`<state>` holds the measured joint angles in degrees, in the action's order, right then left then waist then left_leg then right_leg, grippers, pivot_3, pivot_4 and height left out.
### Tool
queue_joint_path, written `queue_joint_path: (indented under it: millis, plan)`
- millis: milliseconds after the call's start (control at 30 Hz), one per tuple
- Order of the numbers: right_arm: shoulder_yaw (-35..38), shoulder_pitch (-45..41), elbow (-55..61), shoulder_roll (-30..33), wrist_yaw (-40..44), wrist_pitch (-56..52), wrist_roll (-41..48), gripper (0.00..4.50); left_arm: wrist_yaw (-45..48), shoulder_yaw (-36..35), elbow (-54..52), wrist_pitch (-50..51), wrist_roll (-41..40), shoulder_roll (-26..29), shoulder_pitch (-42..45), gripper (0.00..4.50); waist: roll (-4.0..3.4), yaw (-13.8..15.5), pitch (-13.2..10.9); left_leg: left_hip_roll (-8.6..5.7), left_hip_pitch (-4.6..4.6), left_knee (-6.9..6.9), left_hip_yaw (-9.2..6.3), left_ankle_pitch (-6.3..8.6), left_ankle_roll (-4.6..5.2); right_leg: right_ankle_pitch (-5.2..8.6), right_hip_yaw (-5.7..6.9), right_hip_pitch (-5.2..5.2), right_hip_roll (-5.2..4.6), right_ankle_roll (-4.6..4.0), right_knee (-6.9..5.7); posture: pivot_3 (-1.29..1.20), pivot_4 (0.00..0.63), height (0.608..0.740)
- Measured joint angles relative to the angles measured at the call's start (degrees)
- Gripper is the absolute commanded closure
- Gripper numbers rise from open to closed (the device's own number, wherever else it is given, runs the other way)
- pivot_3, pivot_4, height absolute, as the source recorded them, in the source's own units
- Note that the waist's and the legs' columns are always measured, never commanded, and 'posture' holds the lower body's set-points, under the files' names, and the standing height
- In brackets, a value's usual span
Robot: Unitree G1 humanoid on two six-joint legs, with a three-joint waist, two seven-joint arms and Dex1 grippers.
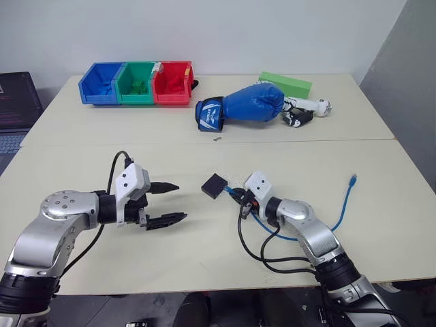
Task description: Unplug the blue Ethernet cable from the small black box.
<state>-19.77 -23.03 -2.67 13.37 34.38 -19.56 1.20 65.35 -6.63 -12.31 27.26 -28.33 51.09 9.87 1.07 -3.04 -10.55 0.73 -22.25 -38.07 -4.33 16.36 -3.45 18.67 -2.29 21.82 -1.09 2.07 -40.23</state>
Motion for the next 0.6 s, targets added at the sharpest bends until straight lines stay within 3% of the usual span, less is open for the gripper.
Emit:
queue_joint_path:
  millis: [233,600]
  plan:
    - [-2.19,-4.17,0.06,12.47,9.96,18.28,-4.55,4.39,-3.76,-2.77,5.46,13.2,-9.21,-4.95,3.86,0.17,0.01,0.05,0.0,-0.03,-0.02,-0.04,0.0,0.01,0.01,0.0,0.02,-0.01,-0.06,0.0,0.01,0.0,0.15,0.74]
    - [-2.69,-11.38,3.49,16.66,25.88,30.39,0.02,4.4,-5.8,-0.09,1.43,26.91,-20.57,-10.89,4.43,0.17,0.03,-0.12,0.01,0.03,-0.04,-0.11,-0.04,-0.01,-0.01,0.0,0.03,-0.03,-0.09,0.0,-0.03,0.0,0.15,0.74]
